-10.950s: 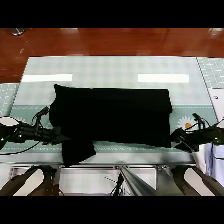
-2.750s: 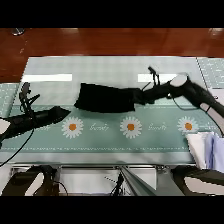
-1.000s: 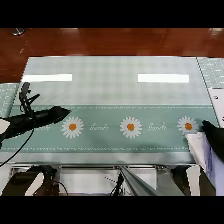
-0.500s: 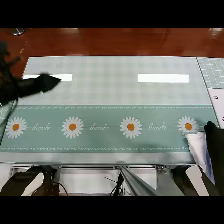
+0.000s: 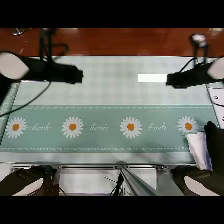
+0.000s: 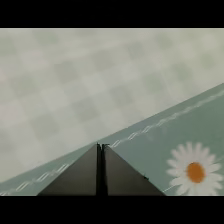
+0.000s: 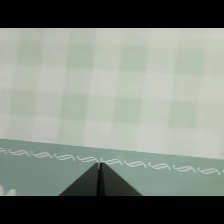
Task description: Fold the shirts.
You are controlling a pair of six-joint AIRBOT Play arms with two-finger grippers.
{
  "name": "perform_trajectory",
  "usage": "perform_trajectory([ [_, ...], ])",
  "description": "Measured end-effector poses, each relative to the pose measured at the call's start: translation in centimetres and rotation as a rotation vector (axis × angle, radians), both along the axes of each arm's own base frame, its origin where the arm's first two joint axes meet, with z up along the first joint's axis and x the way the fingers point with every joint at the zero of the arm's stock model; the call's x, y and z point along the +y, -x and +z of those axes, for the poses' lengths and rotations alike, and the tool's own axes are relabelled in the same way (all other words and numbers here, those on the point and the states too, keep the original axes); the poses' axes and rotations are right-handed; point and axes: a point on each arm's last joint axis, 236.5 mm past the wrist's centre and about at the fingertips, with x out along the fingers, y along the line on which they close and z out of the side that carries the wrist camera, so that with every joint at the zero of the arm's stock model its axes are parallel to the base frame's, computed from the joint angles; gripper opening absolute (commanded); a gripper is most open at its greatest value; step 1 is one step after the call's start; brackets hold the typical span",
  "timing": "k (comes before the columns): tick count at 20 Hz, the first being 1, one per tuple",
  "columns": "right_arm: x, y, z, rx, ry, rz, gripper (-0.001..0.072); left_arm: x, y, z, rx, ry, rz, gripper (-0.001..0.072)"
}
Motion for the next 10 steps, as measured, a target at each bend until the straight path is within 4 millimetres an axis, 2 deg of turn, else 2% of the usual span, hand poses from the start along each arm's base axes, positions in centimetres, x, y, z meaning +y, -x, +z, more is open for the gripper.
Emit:
perform_trajectory([
  [2, -0.3, -0.1, -3.2, 0.065, 0.100, -0.013, 0.0025, 2.1, 0.3, -4.6, 0.077, -0.092, 0.062, 0.0025],
  [4, -1.0, -0.2, -5.2, 0.104, 0.143, -0.039, 0.0025, 3.9, 0.4, -7.1, 0.123, -0.141, 0.118, 0.0026],
  [7, -1.9, -0.1, -6.4, 0.136, 0.165, -0.070, 0.0025, 5.8, 0.4, -8.8, 0.159, -0.179, 0.170, 0.0026],
  [10, -2.4, -0.1, -6.8, 0.147, 0.177, -0.084, 0.0025, 6.6, 0.7, -9.6, 0.187, -0.201, 0.191, 0.0026],
])
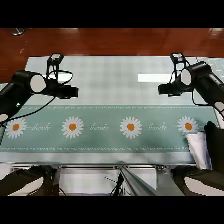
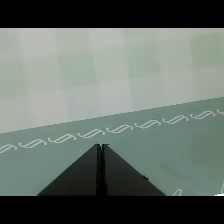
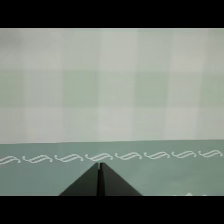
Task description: Fold the shirts.
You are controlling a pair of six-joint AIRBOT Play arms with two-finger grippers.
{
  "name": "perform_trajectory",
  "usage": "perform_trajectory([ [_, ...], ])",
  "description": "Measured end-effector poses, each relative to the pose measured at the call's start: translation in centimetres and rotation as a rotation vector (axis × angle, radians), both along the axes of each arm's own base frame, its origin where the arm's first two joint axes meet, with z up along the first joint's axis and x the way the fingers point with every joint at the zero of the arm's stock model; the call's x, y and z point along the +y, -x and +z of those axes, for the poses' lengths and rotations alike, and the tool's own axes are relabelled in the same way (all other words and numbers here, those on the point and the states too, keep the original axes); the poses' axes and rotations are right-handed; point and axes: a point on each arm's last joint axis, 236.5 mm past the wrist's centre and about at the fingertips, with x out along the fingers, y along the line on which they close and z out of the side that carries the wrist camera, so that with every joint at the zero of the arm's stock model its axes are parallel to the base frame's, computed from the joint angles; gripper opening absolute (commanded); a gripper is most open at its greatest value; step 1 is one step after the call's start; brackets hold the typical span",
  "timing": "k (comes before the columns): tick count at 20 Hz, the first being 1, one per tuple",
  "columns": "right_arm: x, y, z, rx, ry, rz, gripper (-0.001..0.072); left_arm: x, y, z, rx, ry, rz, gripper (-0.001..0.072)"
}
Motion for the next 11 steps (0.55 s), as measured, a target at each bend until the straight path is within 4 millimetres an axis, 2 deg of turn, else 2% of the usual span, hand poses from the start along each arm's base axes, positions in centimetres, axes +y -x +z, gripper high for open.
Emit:
perform_trajectory([
  [11, -0.34, 0.01, -0.23, 0.006, 0.011, -0.007, 0.0025, 0.56, 0.17, -0.51, 0.017, -0.014, 0.016, 0.0026],
])
